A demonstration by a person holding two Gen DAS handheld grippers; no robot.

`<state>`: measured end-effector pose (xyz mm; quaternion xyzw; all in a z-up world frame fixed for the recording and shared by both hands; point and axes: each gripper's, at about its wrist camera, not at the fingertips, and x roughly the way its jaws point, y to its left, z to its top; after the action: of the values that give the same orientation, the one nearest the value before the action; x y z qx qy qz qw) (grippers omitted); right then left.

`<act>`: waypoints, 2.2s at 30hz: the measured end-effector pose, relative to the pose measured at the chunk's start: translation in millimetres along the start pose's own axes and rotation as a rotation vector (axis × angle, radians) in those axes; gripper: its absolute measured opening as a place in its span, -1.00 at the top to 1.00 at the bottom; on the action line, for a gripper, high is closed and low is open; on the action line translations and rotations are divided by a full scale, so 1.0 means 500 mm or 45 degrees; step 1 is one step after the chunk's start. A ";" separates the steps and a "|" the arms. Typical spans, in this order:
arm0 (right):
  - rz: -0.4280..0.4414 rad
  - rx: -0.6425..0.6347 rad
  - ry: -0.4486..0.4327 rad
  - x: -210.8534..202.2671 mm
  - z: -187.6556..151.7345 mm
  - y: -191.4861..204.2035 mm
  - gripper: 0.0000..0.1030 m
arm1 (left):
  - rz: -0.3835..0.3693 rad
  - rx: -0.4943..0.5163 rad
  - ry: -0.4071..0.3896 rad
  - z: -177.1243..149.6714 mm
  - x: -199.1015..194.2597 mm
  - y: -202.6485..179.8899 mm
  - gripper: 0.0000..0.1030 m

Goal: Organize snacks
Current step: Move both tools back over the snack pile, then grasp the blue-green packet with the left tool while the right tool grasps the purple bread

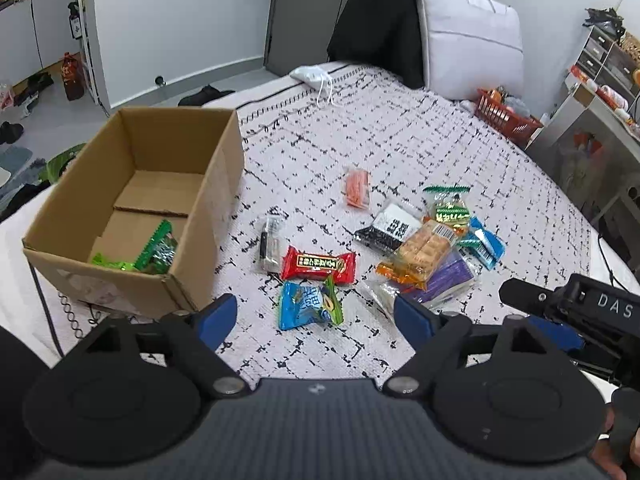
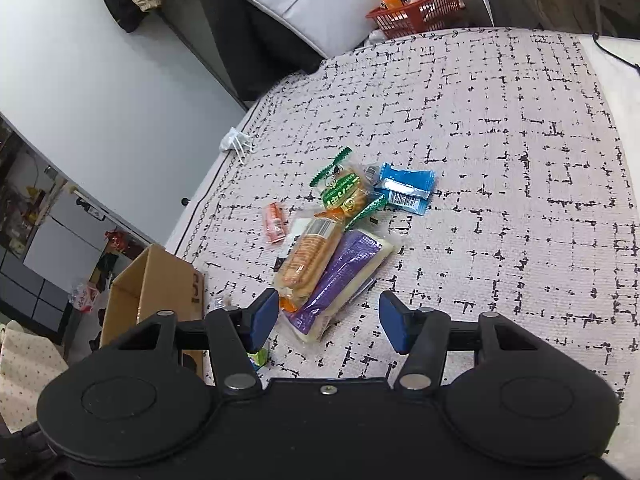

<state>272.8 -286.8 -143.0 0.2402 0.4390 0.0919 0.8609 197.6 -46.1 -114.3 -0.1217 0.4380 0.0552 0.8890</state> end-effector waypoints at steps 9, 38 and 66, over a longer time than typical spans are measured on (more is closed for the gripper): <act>-0.072 0.076 0.029 0.071 0.013 -0.019 0.01 | 0.018 -0.023 0.068 0.003 0.079 -0.003 -0.33; -0.073 0.005 0.122 0.185 0.009 0.005 0.35 | 0.041 -0.089 0.192 0.007 0.205 0.000 0.29; 0.020 -0.015 -0.045 0.019 -0.019 0.021 0.66 | -0.024 -0.106 -0.029 0.010 -0.025 0.020 0.60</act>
<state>271.6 -271.0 -149.1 0.2402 0.4213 0.0968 0.8691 191.6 -34.9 -103.4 -0.1619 0.4240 0.0663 0.8886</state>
